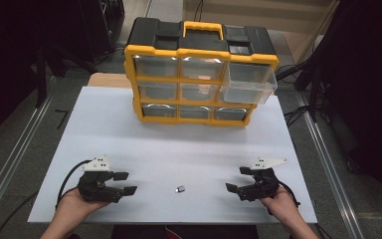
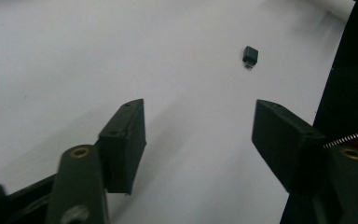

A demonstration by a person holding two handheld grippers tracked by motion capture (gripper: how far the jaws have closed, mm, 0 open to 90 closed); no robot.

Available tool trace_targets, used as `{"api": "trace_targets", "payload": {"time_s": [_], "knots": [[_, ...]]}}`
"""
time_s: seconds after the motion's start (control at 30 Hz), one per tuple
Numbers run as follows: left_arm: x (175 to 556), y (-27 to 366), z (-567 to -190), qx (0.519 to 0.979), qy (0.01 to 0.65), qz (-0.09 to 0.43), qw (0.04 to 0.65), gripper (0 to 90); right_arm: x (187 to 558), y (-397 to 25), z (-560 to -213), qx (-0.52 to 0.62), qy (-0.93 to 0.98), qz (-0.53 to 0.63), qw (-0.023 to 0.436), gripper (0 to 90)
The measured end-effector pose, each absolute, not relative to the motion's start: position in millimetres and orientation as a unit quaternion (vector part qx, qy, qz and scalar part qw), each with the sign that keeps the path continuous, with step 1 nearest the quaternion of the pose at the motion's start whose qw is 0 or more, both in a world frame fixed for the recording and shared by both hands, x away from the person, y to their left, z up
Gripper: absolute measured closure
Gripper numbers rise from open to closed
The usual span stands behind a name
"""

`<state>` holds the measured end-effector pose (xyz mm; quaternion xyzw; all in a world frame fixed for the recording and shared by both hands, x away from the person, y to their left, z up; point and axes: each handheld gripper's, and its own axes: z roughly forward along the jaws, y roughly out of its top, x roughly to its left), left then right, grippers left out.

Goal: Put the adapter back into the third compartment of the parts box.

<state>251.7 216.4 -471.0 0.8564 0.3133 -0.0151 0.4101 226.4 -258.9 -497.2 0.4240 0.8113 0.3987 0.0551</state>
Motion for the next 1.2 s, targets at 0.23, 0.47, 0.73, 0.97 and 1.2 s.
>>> {"api": "trace_targets", "payload": {"time_s": [0.23, 0.47, 0.73, 0.97, 1.2], "knots": [[254.6, 216.0, -471.7, 0.852, 0.319, -0.022, 0.415, 31.2, 224.5, -259.9, -495.8, 0.42, 0.814, 0.396, 0.058, 11.8], [256.1, 217.1, -473.6, 0.852, 0.326, -0.021, 0.408, 28.7, 224.0, -257.8, -495.1, 0.417, 0.814, 0.4, 0.055, 12.1], [255.9, 216.6, -473.1, 0.852, 0.322, -0.024, 0.412, 28.6, 221.3, -256.8, -494.2, 0.403, 0.821, 0.4, 0.056, 12.2], [255.8, 218.1, -472.8, 0.851, 0.322, -0.027, 0.414, 28.6, 221.9, -257.9, -494.3, 0.406, 0.821, 0.398, 0.056, 12.2], [255.2, 217.0, -472.5, 0.855, 0.318, -0.028, 0.41, 28.6, 222.0, -257.4, -494.7, 0.405, 0.822, 0.397, 0.055, 12.2]]}}
